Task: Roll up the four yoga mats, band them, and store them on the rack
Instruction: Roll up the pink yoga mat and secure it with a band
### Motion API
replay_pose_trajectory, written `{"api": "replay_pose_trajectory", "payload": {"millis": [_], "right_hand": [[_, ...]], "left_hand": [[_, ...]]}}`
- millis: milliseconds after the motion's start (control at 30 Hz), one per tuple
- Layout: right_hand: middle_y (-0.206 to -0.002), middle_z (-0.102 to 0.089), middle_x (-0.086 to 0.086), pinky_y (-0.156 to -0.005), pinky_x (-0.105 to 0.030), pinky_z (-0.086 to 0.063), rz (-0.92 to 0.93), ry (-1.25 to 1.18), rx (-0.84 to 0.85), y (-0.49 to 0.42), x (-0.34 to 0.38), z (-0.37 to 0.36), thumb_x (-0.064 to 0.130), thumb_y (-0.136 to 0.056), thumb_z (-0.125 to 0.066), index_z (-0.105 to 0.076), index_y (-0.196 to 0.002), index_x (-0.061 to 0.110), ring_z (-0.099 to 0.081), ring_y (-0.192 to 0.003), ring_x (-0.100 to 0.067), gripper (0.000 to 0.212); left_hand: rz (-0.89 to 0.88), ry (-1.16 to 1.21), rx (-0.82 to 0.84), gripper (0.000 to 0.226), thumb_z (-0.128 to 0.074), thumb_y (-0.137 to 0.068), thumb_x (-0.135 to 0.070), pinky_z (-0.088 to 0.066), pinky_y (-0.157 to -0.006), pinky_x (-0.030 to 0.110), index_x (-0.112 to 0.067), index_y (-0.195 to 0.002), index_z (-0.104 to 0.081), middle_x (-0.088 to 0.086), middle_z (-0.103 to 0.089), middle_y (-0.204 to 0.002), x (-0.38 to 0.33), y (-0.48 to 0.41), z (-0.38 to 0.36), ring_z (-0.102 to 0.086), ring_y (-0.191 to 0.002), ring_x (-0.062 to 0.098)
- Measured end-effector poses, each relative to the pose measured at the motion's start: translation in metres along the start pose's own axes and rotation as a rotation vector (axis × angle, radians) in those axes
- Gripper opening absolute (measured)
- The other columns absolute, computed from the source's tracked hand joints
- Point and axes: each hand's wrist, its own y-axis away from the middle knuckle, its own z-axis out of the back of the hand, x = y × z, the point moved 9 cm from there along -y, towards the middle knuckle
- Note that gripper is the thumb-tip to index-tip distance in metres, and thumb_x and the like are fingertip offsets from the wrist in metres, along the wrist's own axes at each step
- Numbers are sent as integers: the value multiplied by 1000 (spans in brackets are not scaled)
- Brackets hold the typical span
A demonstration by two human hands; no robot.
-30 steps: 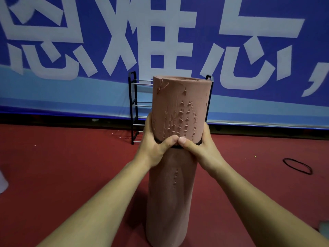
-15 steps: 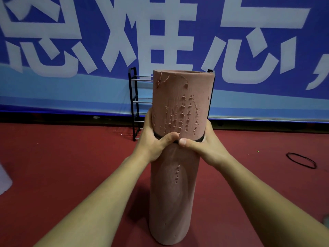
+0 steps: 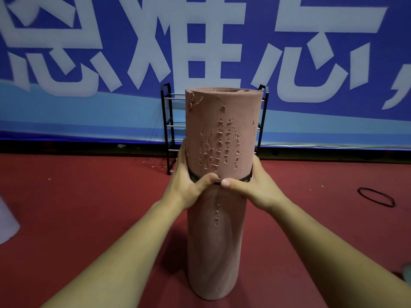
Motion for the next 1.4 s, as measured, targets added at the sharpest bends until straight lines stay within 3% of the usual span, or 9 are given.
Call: {"api": "replay_pose_trajectory", "payload": {"millis": [100,233,433,567,633,800,933,1067,1400], "right_hand": [[-117,-57,47,-80,-2,-46,-15,16,7,4,-5,1,50,-63,-94,-35,-139,42,-56,-111,20,96],[-122,-59,38,-80,-10,-52,-20,8,-43,6,1,3,58,-59,-91,-35,-128,57,-59,-112,14,89],[-117,-64,27,-77,-10,-51,-22,24,-50,10,-9,-1,66,-64,-86,-36,-127,54,-63,-102,11,81],[-120,-53,47,-84,0,-43,-43,38,-21,17,-15,0,70,-61,-85,-33,-127,60,-50,-112,26,85],[-131,-53,39,-94,-10,-47,-29,29,-48,14,-12,2,69,-62,-86,-31,-143,49,-52,-122,15,100],[-135,-56,11,-82,-20,-56,-17,39,-48,12,-16,-6,71,-66,-83,-29,-147,37,-62,-109,6,103],[-131,-47,31,-83,-3,-47,-55,81,-35,20,-31,-5,78,-60,-81,-23,-151,40,-46,-113,28,115],[-140,-45,33,-96,-13,-49,-36,48,-20,14,-28,-5,67,-58,-91,-19,-147,54,-48,-126,15,116],[-131,-49,35,-84,-4,-47,-118,50,41,25,-43,-10,69,-57,-89,-17,-146,50,-51,-115,22,116]], "left_hand": [[36,-110,53,132,-64,-57,-91,-31,-118,29,-27,-160,-11,-8,-31,-160,13,10,-3,-31,-146,3],[51,-180,23,134,-61,-59,-91,-26,-117,26,-29,-161,1,-9,-14,-167,8,13,-5,-19,-150,2],[87,-173,26,122,-53,-69,-83,-31,-119,34,-19,-161,-7,2,-24,-164,13,24,-14,-28,-149,15],[118,-330,48,129,-46,-62,-94,-32,-118,40,-26,-160,2,-6,-8,-168,22,29,-11,-22,-151,16],[86,-265,12,125,-50,-63,-92,-32,-115,34,-30,-159,1,-4,-15,-165,16,26,-12,-25,-149,14],[106,-146,-23,122,-54,-66,-88,-30,-109,24,-22,-160,-10,1,-31,-159,24,31,-17,-34,-143,12],[128,-195,26,123,-56,-60,-89,-31,-108,23,-21,-157,-21,0,-35,-154,36,34,-13,-37,-141,11],[74,-47,-15,132,-68,-54,-87,-33,-110,21,-24,-158,-17,-4,-38,-153,21,22,-9,-38,-139,3],[101,-107,30,140,-67,-47,-93,-34,-112,27,-26,-158,-15,-3,-36,-156,31,34,-9,-38,-140,8]]}}
